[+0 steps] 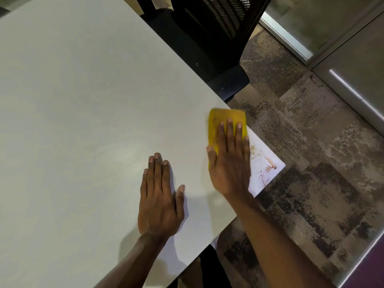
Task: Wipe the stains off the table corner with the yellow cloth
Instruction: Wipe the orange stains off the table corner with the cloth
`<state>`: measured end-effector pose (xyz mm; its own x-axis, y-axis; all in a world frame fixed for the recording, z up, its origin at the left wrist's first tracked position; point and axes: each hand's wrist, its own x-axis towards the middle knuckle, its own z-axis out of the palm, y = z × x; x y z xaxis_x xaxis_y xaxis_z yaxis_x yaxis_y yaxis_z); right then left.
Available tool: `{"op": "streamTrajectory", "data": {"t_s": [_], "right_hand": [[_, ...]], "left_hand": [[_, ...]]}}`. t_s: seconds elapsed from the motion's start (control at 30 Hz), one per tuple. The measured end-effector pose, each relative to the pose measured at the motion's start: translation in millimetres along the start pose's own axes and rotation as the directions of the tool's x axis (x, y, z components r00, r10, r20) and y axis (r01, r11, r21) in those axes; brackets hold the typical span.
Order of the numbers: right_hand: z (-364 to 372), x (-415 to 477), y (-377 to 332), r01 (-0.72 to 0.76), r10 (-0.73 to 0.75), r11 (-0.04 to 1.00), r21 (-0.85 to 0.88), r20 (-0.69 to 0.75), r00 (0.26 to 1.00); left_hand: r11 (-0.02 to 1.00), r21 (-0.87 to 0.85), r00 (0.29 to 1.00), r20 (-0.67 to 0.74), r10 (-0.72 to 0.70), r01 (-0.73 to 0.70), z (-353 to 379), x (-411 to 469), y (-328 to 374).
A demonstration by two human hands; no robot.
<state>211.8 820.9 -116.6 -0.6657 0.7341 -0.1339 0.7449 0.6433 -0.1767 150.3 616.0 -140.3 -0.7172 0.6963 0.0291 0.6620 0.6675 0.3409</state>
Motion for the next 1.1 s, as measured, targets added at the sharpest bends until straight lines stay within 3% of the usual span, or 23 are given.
{"op": "streamTrajectory", "data": {"t_s": [0.13,0.4,0.5,0.77,1.0,1.1], "right_hand": [[-4.4,7.8,-1.8,-0.026,0.026,1.0,-0.009,0.032,0.999],[2.3,-112.3,-2.0,0.082,-0.084,0.996,0.029,0.072,0.994],[-2.7,-85.2,8.7,0.093,-0.095,0.995,0.041,0.059,0.994],[-15.3,21.8,25.6,-0.097,0.097,0.994,0.046,0.005,0.995],[5.3,-113.3,1.1,-0.005,0.004,0.997,0.075,0.01,1.0],[8.0,-131.2,7.1,0.034,-0.037,0.996,0.084,0.025,0.999]], "left_hand": [[1.0,0.0,1.0,-0.014,0.007,-0.007,0.6,-1.3,0.0],[1.0,0.008,1.0,-0.01,0.006,-0.005,3.2,-1.6,-0.6],[1.0,0.02,1.0,-0.017,0.007,-0.007,3.3,-1.1,-0.4],[1.0,0.024,0.999,-0.03,0.011,-0.01,0.5,-2.3,0.8],[1.0,0.013,1.0,-0.021,-0.006,0.006,-1.8,-1.8,3.0],[1.0,0.011,1.0,-0.025,-0.001,0.001,-2.7,-0.6,3.7]]}}
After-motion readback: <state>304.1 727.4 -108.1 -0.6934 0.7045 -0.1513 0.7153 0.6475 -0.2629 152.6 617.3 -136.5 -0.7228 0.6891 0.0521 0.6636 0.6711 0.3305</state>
